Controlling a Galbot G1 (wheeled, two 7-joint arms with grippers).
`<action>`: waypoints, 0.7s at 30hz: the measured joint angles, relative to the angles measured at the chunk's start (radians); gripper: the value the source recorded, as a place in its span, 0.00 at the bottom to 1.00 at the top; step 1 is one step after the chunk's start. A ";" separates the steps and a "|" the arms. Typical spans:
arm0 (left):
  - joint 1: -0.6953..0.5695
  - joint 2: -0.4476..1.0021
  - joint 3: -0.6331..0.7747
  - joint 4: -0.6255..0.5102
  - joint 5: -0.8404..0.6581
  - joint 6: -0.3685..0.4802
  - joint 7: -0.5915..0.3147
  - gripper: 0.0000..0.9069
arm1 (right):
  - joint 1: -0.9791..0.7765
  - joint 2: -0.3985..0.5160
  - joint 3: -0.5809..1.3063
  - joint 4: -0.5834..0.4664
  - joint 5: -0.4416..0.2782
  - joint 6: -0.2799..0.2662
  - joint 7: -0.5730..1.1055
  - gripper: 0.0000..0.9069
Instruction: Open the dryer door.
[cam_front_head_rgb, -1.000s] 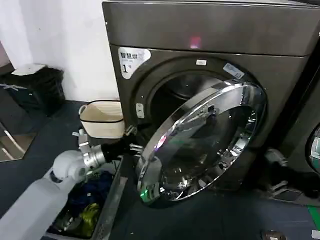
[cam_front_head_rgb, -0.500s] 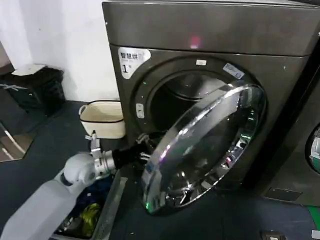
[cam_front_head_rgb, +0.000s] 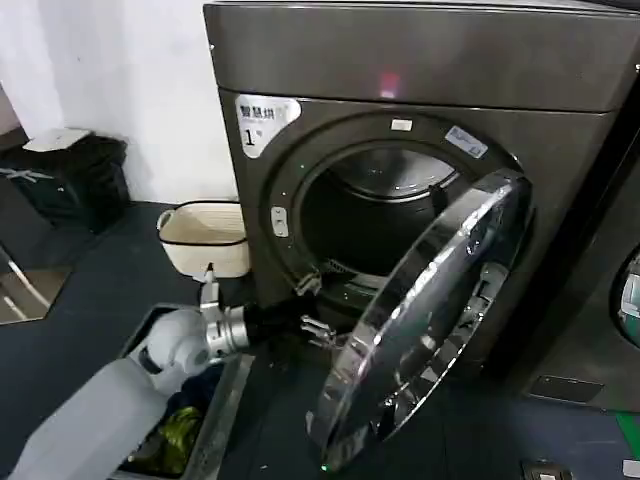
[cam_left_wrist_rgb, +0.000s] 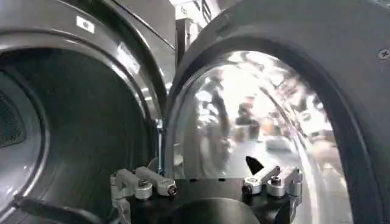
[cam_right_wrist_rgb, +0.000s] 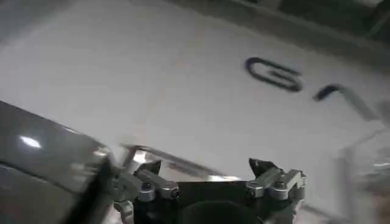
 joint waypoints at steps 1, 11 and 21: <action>-0.005 -0.002 0.010 0.000 0.000 -0.003 0.000 1.00 | -0.010 -0.004 0.014 -0.003 -0.021 -0.006 0.037 1.00; -0.072 -0.049 0.107 0.017 -0.010 -0.014 -0.021 1.00 | -0.094 -0.012 0.139 -0.059 -0.249 -0.097 0.397 1.00; -0.148 -0.116 0.223 0.055 -0.006 -0.030 -0.038 1.00 | -0.150 -0.020 0.309 -0.111 -0.474 -0.259 0.470 1.00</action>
